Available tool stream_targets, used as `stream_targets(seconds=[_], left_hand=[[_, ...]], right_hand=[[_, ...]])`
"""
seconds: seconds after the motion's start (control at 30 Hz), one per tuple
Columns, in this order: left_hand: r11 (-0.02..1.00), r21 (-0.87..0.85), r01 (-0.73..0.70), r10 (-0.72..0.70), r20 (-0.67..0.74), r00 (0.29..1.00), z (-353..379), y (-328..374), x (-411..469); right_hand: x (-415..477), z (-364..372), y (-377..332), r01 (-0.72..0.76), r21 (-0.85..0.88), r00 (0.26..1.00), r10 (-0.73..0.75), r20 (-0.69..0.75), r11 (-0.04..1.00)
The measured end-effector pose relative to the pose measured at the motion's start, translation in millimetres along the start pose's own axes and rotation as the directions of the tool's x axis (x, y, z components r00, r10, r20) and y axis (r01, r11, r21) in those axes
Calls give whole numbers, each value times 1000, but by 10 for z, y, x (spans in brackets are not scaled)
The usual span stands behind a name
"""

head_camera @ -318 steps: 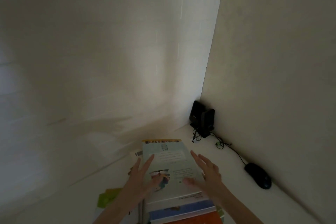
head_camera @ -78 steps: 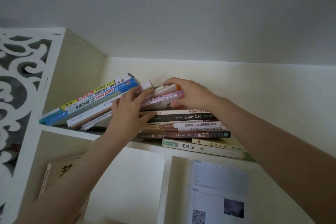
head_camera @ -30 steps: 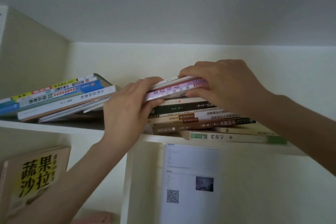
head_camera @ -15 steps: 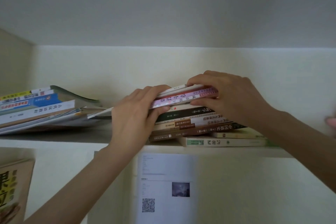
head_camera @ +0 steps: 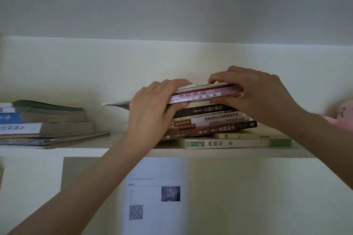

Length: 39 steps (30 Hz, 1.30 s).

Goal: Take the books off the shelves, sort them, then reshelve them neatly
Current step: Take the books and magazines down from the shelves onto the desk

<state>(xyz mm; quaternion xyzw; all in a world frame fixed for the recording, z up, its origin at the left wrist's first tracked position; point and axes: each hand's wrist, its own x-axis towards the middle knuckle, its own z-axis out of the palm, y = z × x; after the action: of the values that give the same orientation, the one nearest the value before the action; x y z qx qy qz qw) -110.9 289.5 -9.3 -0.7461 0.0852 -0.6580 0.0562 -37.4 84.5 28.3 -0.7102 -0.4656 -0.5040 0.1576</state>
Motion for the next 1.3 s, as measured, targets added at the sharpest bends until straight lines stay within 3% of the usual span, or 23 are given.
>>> stream_targets(seconds=[0.1, 0.27, 0.53, 0.6, 0.73, 0.83, 0.93, 1.0, 1.07, 1.13, 1.17, 1.2, 1.23, 1.3], left_hand=[[1000, 30, -5, 4, 23, 1000, 76, 62, 45], [1000, -9, -21, 22, 55, 998, -16, 70, 36], [973, 126, -195, 188, 64, 980, -329, 257, -130], [966, 110, -235, 229, 62, 971, -351, 252, -190], [955, 45, -293, 292, 15, 956, -422, 206, -322], [947, -28, -319, 319, -19, 948, -533, 171, -371], [932, -89, -352, 351, -21, 936, -589, 85, -374], [914, -151, -375, 375, -32, 926, -609, 8, -403], [892, -218, -395, 400, -24, 916, -635, -72, -474], [884, -258, -390, 407, 12, 913, -666, -137, -551], [886, -255, -386, 408, 36, 912, -673, -163, -578], [889, -239, -391, 415, 62, 908, -669, -186, -598], [890, -214, -403, 428, 88, 899, -656, -201, -607], [881, -181, -436, 460, 117, 880, -624, -225, -629]], right_hand=[[-42, -11, 92, -23, 26, 1000, 24, -10, 999], [-92, -18, 71, 79, -59, 993, -84, -82, 995], [-464, -266, -59, 148, -134, 965, -172, -196, 980], [-572, -329, -75, 137, -29, 978, -140, -153, 990], [-756, -474, 63, 31, 445, 979, -118, 169, 895], [-835, -414, 246, 7, 417, 940, -148, 306, 909], [-781, -238, 354, 118, 310, 968, -179, 177, 943], [-724, -214, 423, 68, 345, 985, -118, 125, 936], [-681, -292, 446, -165, 597, 957, -18, 288, 785], [-626, -400, 446, -440, 794, 857, -67, 510, 420], [-580, -436, 442, -515, 819, 831, -88, 550, 253], [-522, -442, 439, -538, 824, 828, -76, 556, 175], [-467, -433, 412, -549, 816, 824, -43, 564, 181], [-370, -350, 289, -566, 771, 809, 16, 588, 293]])
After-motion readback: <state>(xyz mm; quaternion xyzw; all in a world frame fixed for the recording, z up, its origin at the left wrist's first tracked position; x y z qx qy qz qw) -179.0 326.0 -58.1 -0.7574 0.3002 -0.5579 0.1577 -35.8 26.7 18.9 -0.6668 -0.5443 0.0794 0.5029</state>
